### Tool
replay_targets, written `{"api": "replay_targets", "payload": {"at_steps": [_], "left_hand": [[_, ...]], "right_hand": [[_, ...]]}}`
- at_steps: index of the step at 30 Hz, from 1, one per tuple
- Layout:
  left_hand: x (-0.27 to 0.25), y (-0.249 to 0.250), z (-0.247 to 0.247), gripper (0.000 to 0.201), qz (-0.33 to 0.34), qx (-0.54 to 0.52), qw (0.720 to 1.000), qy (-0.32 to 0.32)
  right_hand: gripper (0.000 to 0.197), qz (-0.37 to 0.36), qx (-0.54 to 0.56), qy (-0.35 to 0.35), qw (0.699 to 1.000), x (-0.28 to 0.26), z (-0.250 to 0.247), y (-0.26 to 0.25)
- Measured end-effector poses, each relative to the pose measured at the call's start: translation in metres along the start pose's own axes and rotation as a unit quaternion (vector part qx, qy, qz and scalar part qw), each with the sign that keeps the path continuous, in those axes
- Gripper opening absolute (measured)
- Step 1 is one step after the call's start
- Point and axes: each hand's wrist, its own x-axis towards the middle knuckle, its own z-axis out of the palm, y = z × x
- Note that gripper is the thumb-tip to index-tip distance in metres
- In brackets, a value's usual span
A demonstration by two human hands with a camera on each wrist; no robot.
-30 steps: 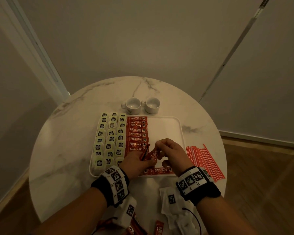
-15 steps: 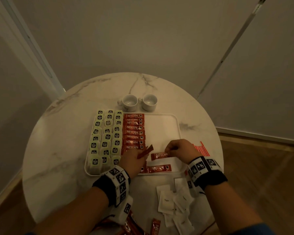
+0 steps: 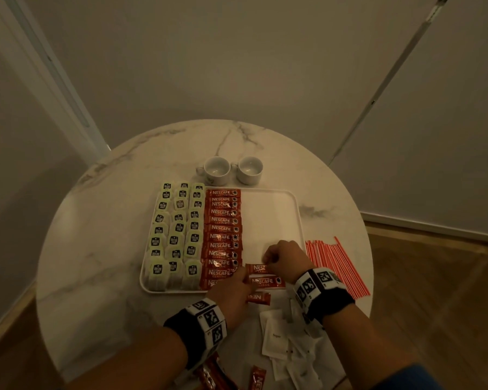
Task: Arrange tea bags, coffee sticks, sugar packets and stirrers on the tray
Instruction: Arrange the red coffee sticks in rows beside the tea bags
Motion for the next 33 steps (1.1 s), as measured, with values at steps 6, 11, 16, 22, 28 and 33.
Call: {"api": "replay_targets", "payload": {"at_steps": [6, 11, 16, 22, 28, 33], "left_hand": [[0.002, 0.000, 0.004, 0.037, -0.035, -0.058, 0.998, 0.007], [0.002, -0.006, 0.006, 0.049, -0.015, 0.000, 1.000, -0.013], [0.002, -0.008, 0.008, 0.048, -0.016, -0.009, 1.000, -0.005], [-0.003, 0.001, -0.009, 0.033, -0.011, -0.039, 0.999, 0.033], [0.001, 0.012, -0.046, 0.005, -0.101, -0.485, 0.868, -0.036], [0.006, 0.013, -0.063, 0.003, -0.100, -0.589, 0.796, -0.093]], "right_hand": [[0.011, -0.012, 0.007, -0.013, 1.000, -0.003, 0.003, -0.001], [0.012, -0.028, 0.014, -0.018, 0.999, -0.006, 0.001, -0.003], [0.012, -0.035, 0.018, -0.014, 0.999, -0.006, 0.003, -0.001], [0.012, -0.023, 0.063, 0.016, 0.998, -0.011, -0.006, 0.000], [0.029, -0.056, 0.325, -0.036, 0.943, -0.025, -0.037, -0.018], [0.009, -0.086, 0.391, -0.049, 0.915, -0.028, -0.043, -0.033]]}}
